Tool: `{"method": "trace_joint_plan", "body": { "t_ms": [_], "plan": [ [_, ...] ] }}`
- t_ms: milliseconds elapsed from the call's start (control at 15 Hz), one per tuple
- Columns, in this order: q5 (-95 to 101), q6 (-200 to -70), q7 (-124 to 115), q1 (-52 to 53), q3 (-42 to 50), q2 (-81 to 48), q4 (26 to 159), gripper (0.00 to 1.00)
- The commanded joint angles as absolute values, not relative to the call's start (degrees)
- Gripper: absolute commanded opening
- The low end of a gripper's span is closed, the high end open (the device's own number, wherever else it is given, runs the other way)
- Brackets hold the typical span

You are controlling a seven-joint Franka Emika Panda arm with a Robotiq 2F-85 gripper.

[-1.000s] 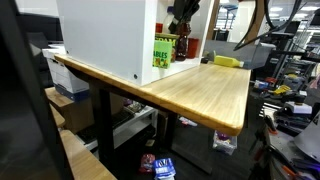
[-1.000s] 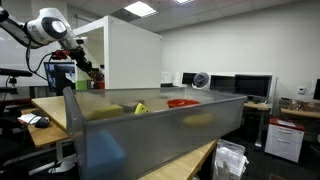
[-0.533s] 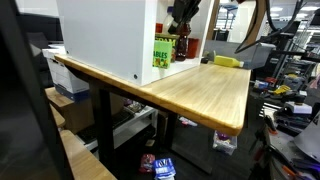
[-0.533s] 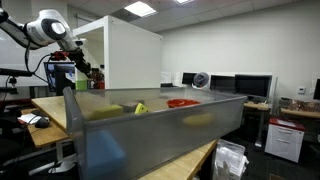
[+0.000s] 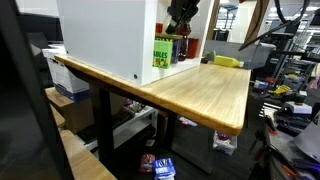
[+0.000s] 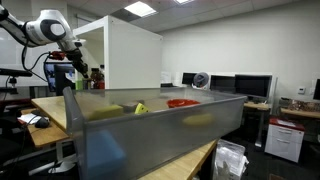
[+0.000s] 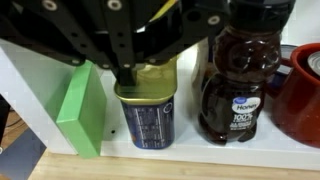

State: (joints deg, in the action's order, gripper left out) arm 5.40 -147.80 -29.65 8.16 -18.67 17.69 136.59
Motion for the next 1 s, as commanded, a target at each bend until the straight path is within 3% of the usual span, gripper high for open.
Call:
{"method": "trace_joint_plan", "body": {
  "t_ms": [0,933],
  "plan": [
    [1.6,-146.1,-26.5,9.6,-17.7,16.5,135.4,0.00],
    [7.8,-148.4,-32.7,3.8,-19.3,20.4,135.9,0.00]
  ]
}}
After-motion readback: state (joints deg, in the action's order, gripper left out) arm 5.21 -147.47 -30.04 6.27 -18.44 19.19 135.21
